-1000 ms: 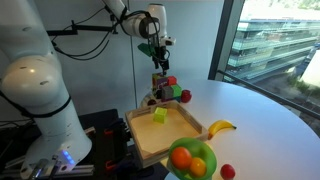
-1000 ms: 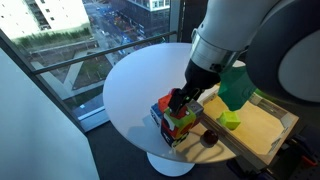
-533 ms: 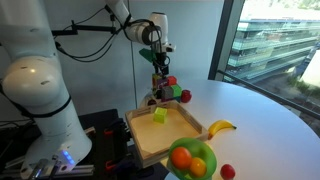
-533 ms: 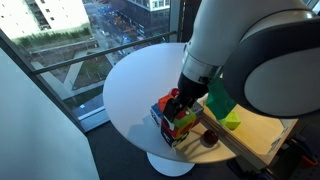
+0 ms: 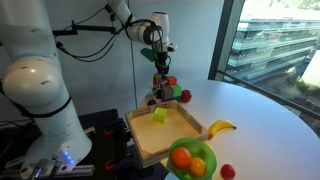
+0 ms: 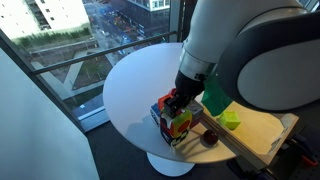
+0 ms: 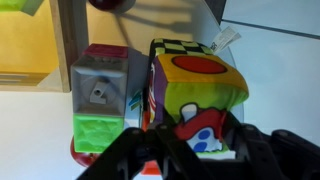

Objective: Put one square plush toy in the box

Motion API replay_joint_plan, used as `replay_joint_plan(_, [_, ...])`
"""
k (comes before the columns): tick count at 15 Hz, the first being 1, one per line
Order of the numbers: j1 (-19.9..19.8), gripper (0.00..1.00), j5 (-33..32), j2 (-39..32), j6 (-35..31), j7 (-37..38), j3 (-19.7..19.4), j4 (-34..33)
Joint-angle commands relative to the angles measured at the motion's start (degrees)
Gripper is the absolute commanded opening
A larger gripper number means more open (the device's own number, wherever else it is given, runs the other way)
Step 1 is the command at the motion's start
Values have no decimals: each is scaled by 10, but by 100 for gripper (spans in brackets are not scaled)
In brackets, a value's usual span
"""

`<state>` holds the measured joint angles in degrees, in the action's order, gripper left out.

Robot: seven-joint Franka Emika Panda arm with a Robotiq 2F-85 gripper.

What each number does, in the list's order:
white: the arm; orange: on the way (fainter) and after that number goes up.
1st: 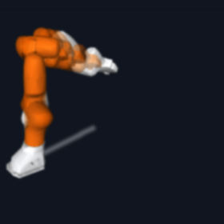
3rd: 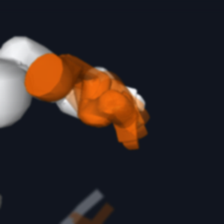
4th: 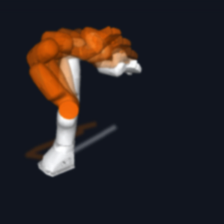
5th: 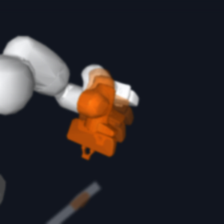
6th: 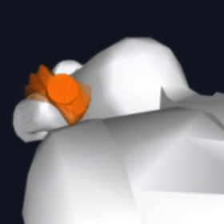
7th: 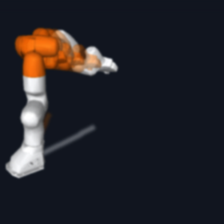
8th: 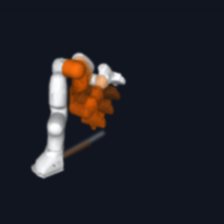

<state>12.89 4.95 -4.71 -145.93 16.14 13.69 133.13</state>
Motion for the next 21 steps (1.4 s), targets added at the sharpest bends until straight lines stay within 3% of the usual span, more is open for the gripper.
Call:
replay_joint_plan(1, [1, 22, 17, 19, 28, 10, -5, -11])
replay_joint_plan(8, [-8, 9, 39, 89, 61, 18, -14, 4])
replay_joint_plan(21, [-92, 9, -6, 139, 160, 96, -70, 58])
